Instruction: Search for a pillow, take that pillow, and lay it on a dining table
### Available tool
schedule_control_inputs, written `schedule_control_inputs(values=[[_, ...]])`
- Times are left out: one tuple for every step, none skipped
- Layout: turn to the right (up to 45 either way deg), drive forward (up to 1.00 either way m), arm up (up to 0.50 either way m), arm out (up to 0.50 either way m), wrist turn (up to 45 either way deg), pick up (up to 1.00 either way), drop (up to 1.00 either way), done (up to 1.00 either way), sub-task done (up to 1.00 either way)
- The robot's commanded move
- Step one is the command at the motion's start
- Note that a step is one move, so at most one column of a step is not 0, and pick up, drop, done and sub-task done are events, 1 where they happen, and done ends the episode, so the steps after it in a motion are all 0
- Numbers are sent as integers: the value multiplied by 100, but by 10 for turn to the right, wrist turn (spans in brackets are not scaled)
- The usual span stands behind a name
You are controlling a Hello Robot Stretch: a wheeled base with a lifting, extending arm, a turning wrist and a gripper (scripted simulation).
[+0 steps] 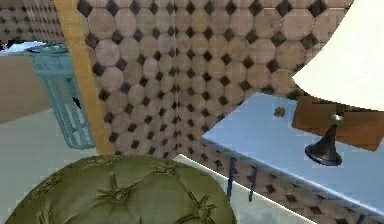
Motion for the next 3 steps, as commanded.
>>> schedule_control_inputs(values=[[450, 0, 0, 0, 0, 0, 0, 0, 0], [360, 0, 0, 0, 0, 0, 0, 0, 0], [-450, 0, 0, 0, 0, 0, 0, 0, 0]])
